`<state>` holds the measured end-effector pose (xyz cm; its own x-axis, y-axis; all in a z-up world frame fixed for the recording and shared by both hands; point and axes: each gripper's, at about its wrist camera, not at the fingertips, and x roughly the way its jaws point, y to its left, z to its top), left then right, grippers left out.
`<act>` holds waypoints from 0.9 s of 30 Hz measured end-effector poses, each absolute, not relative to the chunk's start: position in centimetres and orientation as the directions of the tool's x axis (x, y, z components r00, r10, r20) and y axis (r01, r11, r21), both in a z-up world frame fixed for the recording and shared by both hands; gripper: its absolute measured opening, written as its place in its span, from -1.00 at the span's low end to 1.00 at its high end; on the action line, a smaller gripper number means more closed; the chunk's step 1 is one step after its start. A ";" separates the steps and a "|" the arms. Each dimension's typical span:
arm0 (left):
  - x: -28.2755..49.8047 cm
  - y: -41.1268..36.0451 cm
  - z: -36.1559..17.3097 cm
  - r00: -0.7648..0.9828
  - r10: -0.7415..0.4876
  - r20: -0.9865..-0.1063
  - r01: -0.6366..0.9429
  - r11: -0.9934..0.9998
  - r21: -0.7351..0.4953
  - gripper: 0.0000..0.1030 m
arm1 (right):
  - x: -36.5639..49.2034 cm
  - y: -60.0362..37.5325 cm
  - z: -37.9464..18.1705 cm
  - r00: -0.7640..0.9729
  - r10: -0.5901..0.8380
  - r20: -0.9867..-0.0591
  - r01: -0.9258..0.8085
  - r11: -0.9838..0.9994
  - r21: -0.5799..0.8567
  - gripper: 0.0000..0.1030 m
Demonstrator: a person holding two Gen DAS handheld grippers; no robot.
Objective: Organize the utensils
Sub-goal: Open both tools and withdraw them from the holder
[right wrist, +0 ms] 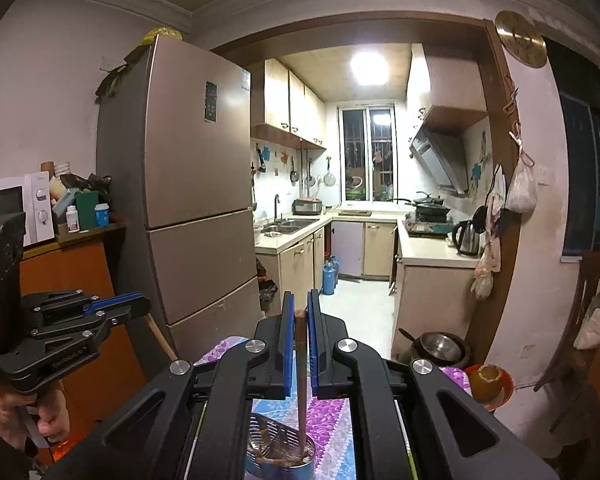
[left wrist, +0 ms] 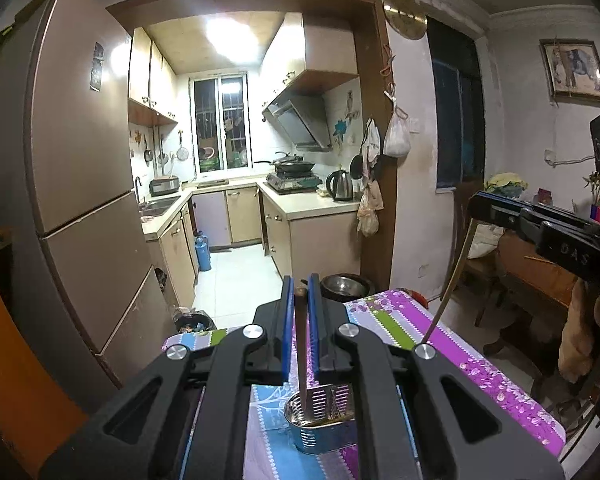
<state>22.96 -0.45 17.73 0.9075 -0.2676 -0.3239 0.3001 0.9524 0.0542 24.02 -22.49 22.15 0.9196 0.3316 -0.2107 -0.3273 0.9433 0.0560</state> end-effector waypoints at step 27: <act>28.6 -0.7 13.4 0.862 -0.269 -0.429 0.302 0.953 0.009 -0.89 | 29.7 -19.8 15.9 0.878 0.344 -0.333 -0.331 0.938 0.098 -0.85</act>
